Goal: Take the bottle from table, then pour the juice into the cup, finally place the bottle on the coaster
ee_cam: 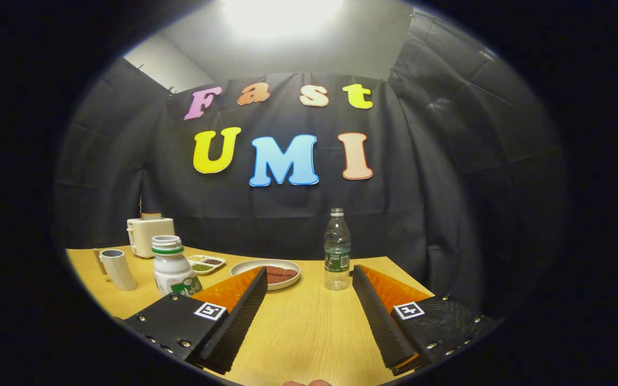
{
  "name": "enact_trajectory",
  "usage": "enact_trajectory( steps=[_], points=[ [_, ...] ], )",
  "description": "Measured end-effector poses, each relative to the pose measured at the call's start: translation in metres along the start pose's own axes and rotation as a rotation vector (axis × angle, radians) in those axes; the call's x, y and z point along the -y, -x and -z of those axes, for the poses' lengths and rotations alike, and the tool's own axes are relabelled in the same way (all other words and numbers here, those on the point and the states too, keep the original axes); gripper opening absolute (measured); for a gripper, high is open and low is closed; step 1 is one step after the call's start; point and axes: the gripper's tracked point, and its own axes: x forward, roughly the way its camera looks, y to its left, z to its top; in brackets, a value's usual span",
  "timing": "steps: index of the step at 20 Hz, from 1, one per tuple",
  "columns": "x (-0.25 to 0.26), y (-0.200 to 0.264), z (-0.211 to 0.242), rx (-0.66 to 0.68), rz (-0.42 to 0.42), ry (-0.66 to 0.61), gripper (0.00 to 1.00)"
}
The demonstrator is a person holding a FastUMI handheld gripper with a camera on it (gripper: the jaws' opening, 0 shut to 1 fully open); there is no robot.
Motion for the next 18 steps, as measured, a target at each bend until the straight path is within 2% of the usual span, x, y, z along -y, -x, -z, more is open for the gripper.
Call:
enact_trajectory(
  steps=[4, 14, 18],
  points=[
    [-0.033, 0.017, -0.014, -0.004, -0.023, -0.041, 0.98],
    [-0.115, 0.037, 0.015, -0.042, -0.105, -0.019, 0.98],
    [-0.127, 0.029, 0.031, -0.069, -0.076, -0.031, 0.98]
  ],
)
